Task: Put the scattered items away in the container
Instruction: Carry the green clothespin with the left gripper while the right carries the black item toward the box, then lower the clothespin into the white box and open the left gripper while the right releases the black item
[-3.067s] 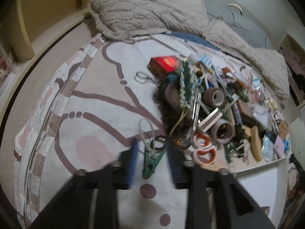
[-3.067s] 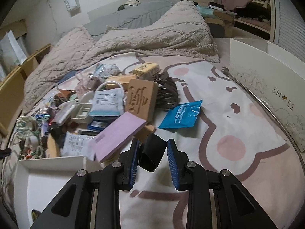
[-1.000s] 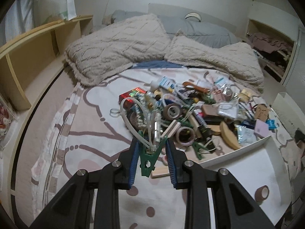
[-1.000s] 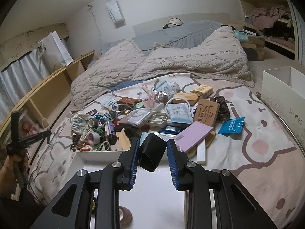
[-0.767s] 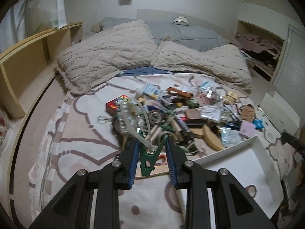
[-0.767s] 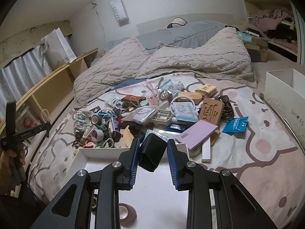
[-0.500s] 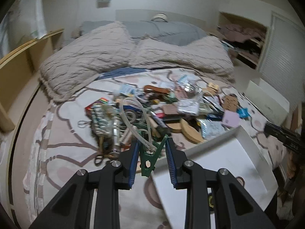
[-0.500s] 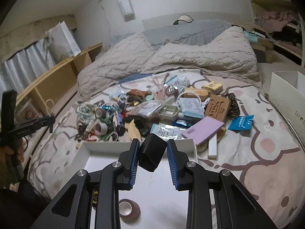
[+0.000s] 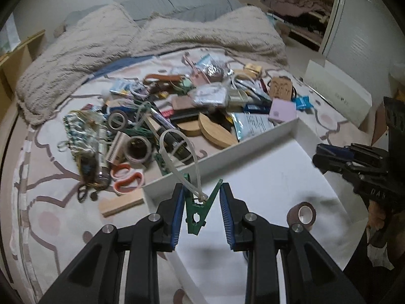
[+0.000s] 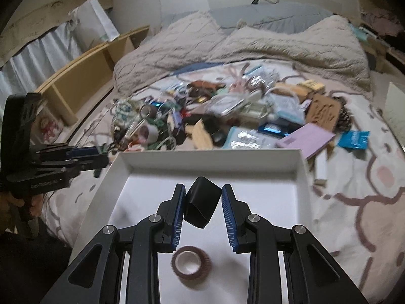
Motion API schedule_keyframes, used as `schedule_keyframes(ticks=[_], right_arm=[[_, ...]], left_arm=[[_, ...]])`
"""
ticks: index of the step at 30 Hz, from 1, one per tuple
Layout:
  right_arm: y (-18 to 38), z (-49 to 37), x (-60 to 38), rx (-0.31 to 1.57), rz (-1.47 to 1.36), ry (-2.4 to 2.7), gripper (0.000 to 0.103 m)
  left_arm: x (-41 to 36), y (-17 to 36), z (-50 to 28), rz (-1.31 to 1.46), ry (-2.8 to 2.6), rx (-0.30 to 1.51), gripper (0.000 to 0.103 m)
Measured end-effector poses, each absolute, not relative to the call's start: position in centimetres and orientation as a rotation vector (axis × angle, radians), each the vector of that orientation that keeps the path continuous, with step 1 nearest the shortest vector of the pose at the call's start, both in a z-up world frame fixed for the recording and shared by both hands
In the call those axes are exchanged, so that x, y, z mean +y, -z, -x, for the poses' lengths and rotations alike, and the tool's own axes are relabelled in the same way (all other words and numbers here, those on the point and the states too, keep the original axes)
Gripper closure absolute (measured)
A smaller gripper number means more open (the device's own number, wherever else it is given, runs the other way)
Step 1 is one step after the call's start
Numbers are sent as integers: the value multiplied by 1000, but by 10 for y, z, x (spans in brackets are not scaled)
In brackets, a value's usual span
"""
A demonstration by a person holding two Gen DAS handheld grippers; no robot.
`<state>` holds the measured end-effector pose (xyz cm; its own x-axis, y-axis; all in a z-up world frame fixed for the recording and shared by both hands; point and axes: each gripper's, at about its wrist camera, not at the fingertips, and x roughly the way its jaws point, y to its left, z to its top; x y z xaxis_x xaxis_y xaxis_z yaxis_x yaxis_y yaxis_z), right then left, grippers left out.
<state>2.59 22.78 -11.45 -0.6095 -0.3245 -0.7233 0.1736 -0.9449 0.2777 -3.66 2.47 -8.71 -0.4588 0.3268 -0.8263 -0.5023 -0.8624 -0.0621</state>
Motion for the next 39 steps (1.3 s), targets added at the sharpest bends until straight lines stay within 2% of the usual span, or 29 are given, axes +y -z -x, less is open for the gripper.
schedule_keyframes(ticks=[19,39], right_arm=[[150,-13,195,-213,-1413,2459,73],[163,-9,202,-304,-1506,2383,73]], left_arm=[[62,132,40,1370,-2149,322,75],[73,149,42,1431,-2058,319,75]])
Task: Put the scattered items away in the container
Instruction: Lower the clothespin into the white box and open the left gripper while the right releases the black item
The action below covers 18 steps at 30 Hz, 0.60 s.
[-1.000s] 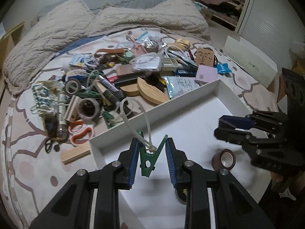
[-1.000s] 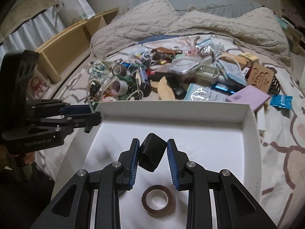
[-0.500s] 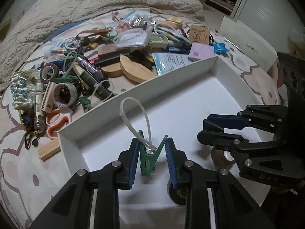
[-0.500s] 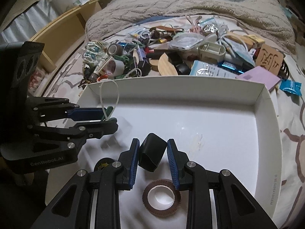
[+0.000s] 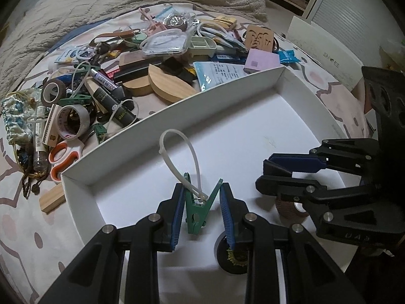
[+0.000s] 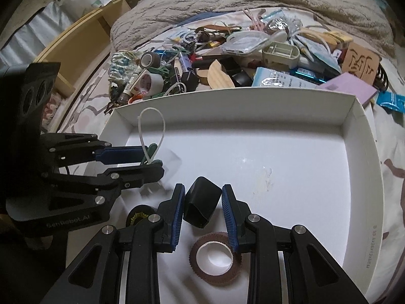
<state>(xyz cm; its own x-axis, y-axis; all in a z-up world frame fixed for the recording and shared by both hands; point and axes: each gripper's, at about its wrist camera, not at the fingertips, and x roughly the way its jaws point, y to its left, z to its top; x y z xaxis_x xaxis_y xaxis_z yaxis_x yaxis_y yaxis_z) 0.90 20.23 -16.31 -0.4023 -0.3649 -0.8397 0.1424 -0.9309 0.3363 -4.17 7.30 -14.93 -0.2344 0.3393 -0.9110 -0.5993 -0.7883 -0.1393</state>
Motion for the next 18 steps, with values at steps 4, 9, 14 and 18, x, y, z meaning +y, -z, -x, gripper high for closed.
schedule_keyframes(ticks=[4,9,14,18], right_arm=[[164,-9,205,-310,-1520,2385,73],[163,-10,207,-319,-1517,2385,73],[161,-11,210,-332,-1510,2386,73],[159,-12,210,-337,-1498,2392,73]], left_arm=[[75,152,40,1438,-2046,326,75],[75,154,40,1443,-2037,332,75],[74,154,40,1448,-2041,327,75],[71,153,39,1450,-2047,321,62]])
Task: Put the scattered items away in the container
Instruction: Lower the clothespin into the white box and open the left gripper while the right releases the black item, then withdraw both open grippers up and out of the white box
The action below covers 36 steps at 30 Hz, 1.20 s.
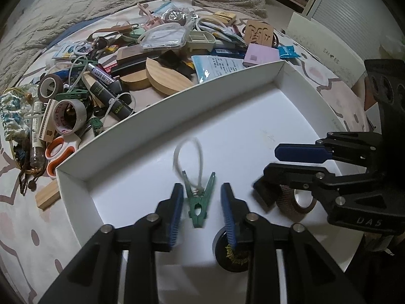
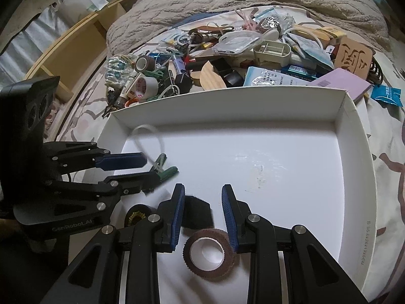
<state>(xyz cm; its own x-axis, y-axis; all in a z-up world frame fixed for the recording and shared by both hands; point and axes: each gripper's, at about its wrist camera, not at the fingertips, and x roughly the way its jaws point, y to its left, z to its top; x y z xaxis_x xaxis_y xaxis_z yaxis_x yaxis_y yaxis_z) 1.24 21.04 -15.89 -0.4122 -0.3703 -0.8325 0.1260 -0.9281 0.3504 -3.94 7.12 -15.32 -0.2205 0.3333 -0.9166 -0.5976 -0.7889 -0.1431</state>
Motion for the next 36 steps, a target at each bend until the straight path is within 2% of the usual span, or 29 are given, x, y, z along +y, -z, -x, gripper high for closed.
schedule_keyframes(ticks=[2,28,36], right_arm=[[158,-12,210,-335,-1494,2395,73],[126,-23,223,-262,-1314,2582,73],[113,-30,223,-215,-1233,2635,73]], left_arm=[[69,152,39,1445,-2056,309,58],[60,116,31,1315,-2145,284,57],[56,100,24,1244,-2185,289,50]])
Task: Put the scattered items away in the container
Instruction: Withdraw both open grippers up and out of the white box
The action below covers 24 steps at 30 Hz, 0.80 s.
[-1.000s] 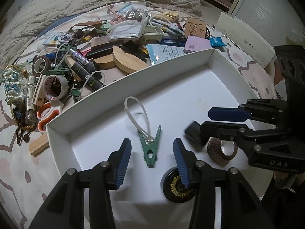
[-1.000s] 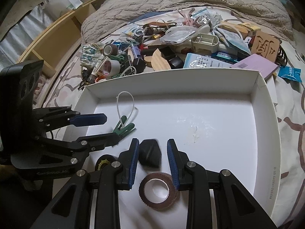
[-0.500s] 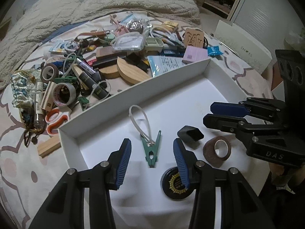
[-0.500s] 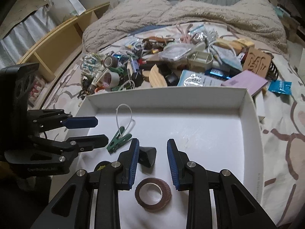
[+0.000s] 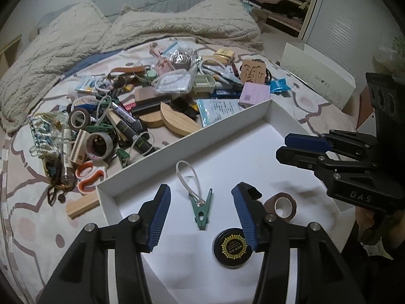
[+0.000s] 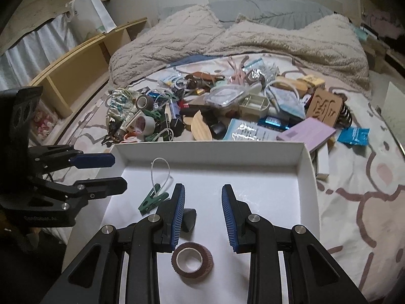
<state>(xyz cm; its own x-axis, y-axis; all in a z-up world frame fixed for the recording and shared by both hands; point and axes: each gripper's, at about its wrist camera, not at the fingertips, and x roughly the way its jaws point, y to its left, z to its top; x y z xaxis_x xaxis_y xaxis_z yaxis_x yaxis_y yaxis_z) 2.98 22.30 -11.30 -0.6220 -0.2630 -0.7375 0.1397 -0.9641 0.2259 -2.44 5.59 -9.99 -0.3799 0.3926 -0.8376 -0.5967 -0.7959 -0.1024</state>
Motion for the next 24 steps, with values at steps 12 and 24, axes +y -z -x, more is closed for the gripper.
schedule_keyframes(ticks=[12,24], right_arm=[[102,-37,233,-224,-1137,2724,37],[102,-37,243,-238,-1136,2809,3]], left_arm=[[52,86,19,1162,-2270,300,26],[44,78,19,1098,-2339,270,4]])
